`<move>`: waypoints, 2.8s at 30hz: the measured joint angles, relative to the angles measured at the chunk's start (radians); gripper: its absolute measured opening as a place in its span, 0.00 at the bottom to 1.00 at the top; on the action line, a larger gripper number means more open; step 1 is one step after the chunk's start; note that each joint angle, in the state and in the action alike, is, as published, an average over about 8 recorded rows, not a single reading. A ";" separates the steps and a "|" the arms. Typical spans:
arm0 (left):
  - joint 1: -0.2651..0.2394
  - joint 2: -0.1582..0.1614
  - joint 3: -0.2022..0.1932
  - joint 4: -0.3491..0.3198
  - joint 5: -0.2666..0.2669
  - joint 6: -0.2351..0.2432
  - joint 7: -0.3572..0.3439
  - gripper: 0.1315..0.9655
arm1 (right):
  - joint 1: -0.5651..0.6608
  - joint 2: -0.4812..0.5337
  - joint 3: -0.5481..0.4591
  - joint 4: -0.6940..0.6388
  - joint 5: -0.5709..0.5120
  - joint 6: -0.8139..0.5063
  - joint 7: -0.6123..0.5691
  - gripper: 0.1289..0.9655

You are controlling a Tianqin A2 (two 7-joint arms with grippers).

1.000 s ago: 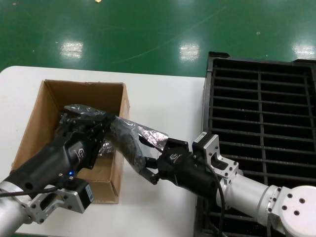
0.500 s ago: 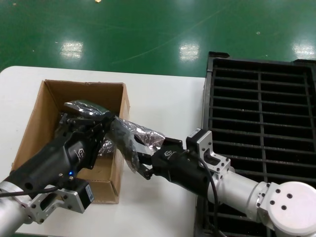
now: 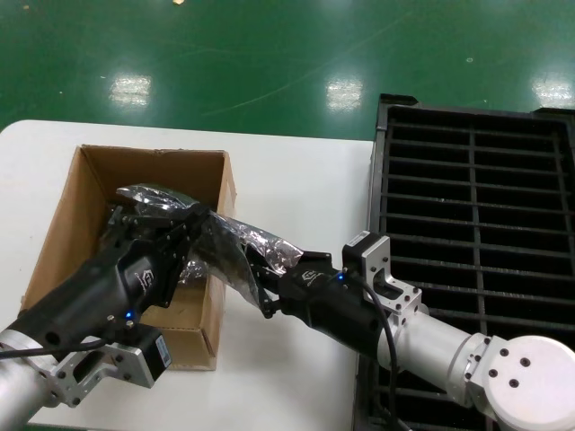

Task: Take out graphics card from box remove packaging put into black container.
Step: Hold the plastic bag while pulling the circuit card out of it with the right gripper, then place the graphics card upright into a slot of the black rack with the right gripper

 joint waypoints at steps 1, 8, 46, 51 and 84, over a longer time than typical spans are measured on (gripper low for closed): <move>0.000 0.000 0.000 0.000 0.000 0.000 0.000 0.01 | -0.002 0.001 0.002 0.002 -0.001 0.001 0.002 0.09; 0.000 0.000 0.000 0.000 0.000 0.000 0.000 0.01 | -0.014 0.012 0.012 0.022 -0.004 0.005 0.016 0.07; 0.000 0.000 0.000 0.000 0.000 0.000 0.000 0.01 | -0.247 0.268 0.161 0.465 -0.095 0.005 0.066 0.07; 0.000 0.000 0.000 0.000 0.000 0.000 0.000 0.01 | -0.280 0.311 0.197 0.511 -0.098 0.002 0.065 0.07; 0.000 0.000 0.000 0.000 0.000 0.000 0.000 0.01 | -0.486 0.710 0.524 0.713 -0.081 -0.083 0.206 0.07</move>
